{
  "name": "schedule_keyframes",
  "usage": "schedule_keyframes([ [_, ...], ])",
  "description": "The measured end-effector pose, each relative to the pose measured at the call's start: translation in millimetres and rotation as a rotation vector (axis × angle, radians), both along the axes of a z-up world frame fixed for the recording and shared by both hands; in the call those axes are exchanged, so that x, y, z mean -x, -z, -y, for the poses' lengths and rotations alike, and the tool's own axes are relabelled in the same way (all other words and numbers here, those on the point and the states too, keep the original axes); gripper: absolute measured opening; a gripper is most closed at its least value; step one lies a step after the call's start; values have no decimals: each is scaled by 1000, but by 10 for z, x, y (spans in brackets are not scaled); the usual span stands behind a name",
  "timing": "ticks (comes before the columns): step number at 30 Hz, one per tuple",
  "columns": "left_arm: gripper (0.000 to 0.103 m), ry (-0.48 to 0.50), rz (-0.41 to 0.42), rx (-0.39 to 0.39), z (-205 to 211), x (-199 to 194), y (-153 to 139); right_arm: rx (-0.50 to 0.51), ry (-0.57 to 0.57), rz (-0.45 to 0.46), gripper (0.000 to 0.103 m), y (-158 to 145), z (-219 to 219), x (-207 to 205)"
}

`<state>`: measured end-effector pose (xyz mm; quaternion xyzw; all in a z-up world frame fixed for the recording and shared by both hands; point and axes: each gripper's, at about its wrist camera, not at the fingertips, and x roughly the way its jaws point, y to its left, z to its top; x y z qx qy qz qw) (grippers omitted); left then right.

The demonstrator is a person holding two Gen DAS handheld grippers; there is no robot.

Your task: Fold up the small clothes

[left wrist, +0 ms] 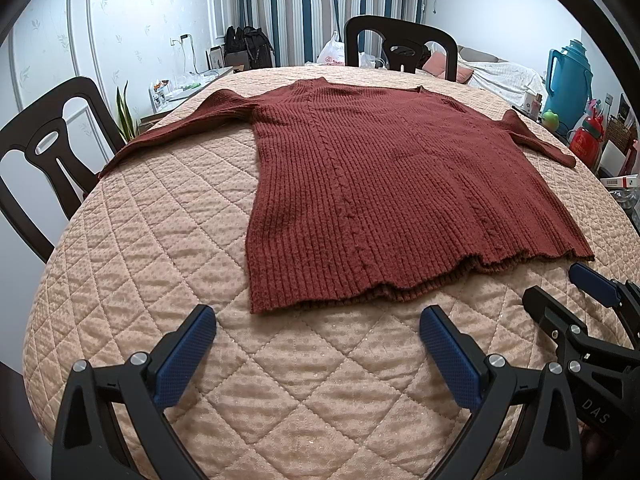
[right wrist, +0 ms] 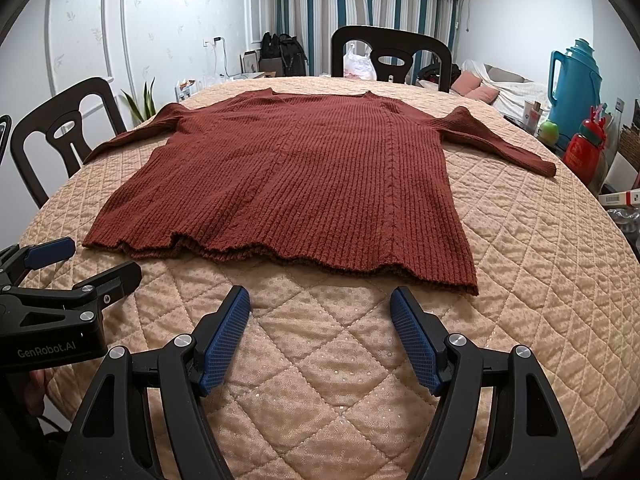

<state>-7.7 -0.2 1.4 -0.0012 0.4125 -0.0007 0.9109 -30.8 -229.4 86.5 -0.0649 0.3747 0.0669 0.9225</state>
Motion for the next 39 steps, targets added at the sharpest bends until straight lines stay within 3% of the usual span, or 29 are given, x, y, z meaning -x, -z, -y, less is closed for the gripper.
schedule_keyframes([
  [39, 103, 3, -2, 7, -10, 23, 1, 1, -2, 1, 73, 31, -7, 24],
])
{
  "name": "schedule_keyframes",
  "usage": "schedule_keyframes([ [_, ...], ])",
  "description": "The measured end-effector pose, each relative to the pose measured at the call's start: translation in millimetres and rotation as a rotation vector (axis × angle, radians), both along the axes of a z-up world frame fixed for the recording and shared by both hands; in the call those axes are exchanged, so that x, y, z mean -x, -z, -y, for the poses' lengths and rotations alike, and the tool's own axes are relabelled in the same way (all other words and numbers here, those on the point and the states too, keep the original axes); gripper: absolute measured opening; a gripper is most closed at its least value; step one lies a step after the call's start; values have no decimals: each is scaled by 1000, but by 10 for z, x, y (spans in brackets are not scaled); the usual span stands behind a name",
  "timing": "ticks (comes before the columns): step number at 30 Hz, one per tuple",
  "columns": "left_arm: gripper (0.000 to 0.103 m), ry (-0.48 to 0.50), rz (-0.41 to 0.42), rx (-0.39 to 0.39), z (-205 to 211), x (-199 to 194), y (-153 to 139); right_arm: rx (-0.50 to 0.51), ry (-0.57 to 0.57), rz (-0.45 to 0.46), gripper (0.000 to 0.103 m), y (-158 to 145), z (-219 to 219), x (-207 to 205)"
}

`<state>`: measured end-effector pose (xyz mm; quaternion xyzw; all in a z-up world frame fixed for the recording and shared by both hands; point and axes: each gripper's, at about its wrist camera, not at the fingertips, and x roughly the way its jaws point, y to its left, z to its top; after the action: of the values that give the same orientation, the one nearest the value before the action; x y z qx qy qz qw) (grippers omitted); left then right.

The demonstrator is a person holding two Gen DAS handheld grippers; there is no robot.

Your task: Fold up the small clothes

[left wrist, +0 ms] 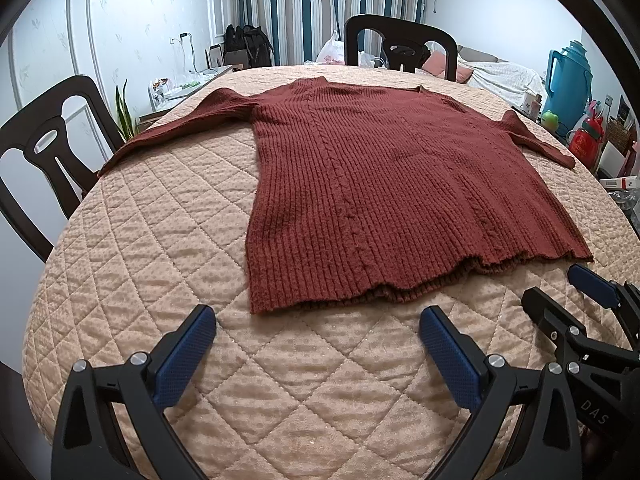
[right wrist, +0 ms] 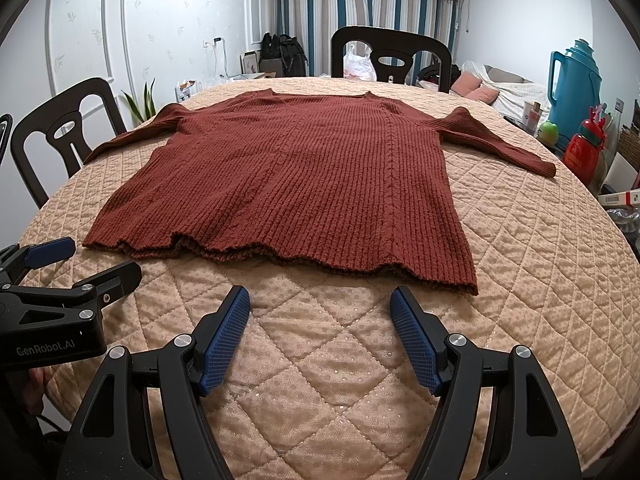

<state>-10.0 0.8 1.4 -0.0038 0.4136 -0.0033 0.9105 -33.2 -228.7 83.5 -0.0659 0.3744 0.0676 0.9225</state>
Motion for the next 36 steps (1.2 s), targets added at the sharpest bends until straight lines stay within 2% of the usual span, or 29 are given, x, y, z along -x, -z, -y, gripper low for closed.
schedule_keyframes([
  [6, 103, 28, -18, 68, -138, -30, -79, -1, -6, -37, 73, -92, 0, -59],
  [10, 103, -25, 31, 108, -373, -29, -267, -61, -32, -41, 73, -205, 25, -94],
  [14, 103, -122, 80, 137, -740, -100, -473, -73, -60, 16, 73, -400, -22, -149],
  [18, 103, -230, 86, 226, -1150, -258, -574, -72, -104, 60, 73, -618, -195, -344],
  [20, 103, -263, 88, 238, -1296, -374, -595, -64, -135, 77, 73, -720, -333, -495],
  [23, 103, -364, 98, 256, -1543, -567, -578, -66, -167, 85, 73, -797, -477, -626],
  [25, 102, -423, 83, 305, -1721, -705, -523, -68, -186, 95, 73, -836, -591, -728],
  [27, 101, -435, 50, 404, -1891, -847, -447, -77, -206, 103, 73, -857, -704, -788],
  [30, 100, -481, 42, 447, -2038, -1022, -360, -85, -215, 80, 73, -814, -830, -925],
  [34, 98, -545, 57, 555, -2168, -1182, -318, -82, -232, 51, 73, -729, -944, -1065],
  [36, 94, -579, 27, 599, -2259, -1298, -230, -88, -232, 38, 73, -706, -970, -1135],
])
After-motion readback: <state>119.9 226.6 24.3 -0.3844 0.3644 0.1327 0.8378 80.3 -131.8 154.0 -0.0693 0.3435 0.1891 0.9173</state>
